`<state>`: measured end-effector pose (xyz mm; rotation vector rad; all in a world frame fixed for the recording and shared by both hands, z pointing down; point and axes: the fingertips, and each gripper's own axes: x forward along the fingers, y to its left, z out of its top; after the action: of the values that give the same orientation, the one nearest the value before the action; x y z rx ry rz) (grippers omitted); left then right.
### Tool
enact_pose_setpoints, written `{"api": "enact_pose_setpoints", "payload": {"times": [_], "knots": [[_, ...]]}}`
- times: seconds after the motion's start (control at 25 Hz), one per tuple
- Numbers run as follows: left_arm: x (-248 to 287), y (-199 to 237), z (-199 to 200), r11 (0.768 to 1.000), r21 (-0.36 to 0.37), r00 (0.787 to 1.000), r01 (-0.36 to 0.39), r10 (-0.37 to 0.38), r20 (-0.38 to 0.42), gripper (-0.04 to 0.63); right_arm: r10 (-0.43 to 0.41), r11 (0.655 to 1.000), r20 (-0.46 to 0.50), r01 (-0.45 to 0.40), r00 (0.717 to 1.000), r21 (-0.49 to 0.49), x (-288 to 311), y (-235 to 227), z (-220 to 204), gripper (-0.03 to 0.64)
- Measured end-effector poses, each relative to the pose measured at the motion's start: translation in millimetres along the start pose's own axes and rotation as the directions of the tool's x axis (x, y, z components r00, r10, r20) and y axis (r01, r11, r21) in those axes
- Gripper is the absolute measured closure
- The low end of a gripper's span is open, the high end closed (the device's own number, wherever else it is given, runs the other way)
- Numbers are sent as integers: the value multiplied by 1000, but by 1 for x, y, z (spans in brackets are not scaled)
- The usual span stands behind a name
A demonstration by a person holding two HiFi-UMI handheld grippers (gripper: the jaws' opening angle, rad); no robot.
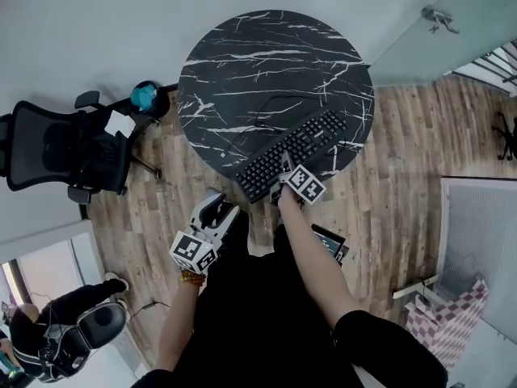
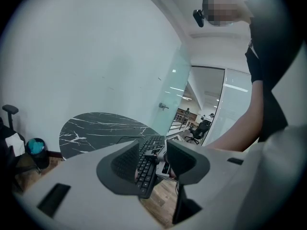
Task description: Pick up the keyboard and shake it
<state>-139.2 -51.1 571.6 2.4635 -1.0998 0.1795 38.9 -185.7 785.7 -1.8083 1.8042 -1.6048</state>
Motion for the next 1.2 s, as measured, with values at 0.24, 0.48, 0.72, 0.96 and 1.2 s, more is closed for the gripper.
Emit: {"api": "enact_pose_setpoints", "payload": {"times": [0.24,0.48,0.72,0.96,1.2], "knots": [[4,-8,-3,1000,22,999,23,-23,-23,411,-116,983,8,116,993,-144,-2,-10,5,403],[6,-13,-9,999,19,999,31,-30,-33,411,-165,961,13,164,986,-221,-4,-19,7,368],[8,-13,-9,999,16,999,30,-30,-33,411,-230,927,20,226,973,-299,-6,-20,10,347],[6,-13,-10,1000,15,999,21,-20,-25,411,-254,913,35,251,967,-322,-9,-21,12,334],[0,-13,-16,1000,2,1000,10,-10,-18,413,-304,882,30,294,952,-368,-14,-36,13,294]]}}
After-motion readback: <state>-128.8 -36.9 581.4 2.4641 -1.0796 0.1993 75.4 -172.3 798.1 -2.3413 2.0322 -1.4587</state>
